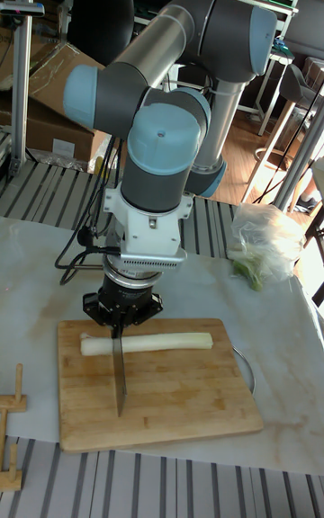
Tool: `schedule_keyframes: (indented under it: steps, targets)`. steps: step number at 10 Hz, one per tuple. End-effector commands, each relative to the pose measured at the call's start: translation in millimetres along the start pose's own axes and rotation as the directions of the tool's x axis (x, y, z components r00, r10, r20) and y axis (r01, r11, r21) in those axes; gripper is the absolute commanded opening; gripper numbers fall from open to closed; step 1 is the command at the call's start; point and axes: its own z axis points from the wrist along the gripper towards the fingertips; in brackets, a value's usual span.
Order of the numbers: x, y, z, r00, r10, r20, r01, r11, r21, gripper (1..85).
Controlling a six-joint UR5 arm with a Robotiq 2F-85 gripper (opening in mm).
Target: Chop the scallions
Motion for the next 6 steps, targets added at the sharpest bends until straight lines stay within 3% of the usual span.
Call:
schedule_keyframes:
  steps: [1, 6]
  targets:
    - [-1.9, 0.6, 4.6, 1.0, 0.017, -0.015, -0.017, 1.0, 0.012, 1.3]
    - [-11.2, 5.5, 7.7, 1.0, 0.018, 0.014, -0.018, 1.0, -0.004, 1.3]
